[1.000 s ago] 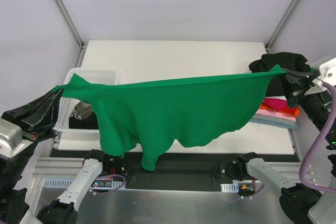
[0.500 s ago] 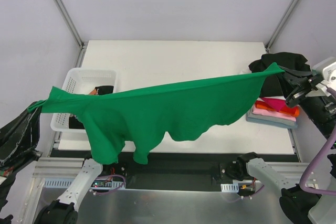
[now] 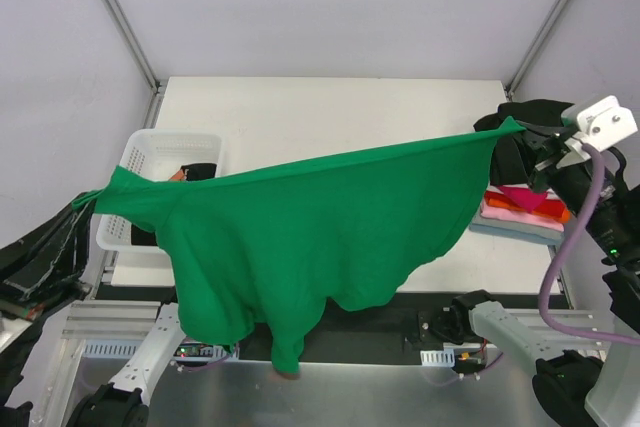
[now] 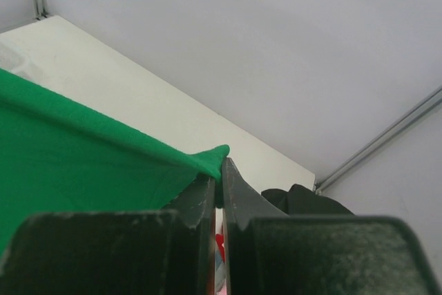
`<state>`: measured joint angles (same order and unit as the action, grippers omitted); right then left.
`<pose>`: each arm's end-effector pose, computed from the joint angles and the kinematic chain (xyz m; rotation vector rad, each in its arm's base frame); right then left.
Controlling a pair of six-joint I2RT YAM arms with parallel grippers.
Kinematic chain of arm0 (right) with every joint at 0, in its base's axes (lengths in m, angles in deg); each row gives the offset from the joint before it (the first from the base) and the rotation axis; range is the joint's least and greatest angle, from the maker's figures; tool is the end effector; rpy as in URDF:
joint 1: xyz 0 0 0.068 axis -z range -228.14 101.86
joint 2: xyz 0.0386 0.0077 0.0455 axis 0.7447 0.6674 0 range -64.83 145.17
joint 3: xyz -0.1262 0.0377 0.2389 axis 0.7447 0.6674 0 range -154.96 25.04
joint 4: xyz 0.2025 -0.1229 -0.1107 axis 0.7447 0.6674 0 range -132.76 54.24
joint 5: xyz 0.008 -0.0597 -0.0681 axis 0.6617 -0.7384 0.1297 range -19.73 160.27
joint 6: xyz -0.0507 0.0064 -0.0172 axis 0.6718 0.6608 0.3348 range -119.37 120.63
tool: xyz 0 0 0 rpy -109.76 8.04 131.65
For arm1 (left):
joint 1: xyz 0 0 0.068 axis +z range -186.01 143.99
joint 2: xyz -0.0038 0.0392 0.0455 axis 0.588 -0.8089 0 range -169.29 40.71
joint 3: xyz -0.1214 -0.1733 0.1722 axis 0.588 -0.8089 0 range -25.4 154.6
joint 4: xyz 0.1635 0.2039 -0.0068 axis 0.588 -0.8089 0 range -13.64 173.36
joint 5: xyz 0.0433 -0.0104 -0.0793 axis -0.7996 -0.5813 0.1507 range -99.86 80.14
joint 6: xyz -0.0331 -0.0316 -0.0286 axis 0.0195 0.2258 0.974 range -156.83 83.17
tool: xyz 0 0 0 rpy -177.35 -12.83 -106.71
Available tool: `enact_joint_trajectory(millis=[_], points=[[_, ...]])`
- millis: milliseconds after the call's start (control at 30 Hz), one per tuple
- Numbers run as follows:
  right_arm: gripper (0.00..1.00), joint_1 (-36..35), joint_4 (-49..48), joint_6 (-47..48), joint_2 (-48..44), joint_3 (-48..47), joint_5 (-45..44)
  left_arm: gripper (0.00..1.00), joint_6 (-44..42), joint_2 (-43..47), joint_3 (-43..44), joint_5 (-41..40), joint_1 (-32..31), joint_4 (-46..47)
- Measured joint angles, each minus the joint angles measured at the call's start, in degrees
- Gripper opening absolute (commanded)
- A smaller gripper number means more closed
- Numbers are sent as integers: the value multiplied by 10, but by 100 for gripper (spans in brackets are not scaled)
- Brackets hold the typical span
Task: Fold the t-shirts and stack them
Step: Flatten out the tshirt
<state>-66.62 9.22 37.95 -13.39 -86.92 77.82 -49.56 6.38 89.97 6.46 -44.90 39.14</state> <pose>0.0287 0.0145 0.5790 -0.7614 1.2050 -0.1776 -0.1324 0.0106 0.5786 0.4319 0.8553 -0.0702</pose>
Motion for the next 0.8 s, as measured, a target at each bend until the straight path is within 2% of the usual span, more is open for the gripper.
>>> enact_joint_trajectory(millis=[433, 800], points=[[1, 0, -9, 39, 0, 71, -85, 0, -15, -23, -169, -2, 0, 42], [1, 0, -35, 64, 17, 118, -129, 0, -28, -78, -242, -4, 0, 98]])
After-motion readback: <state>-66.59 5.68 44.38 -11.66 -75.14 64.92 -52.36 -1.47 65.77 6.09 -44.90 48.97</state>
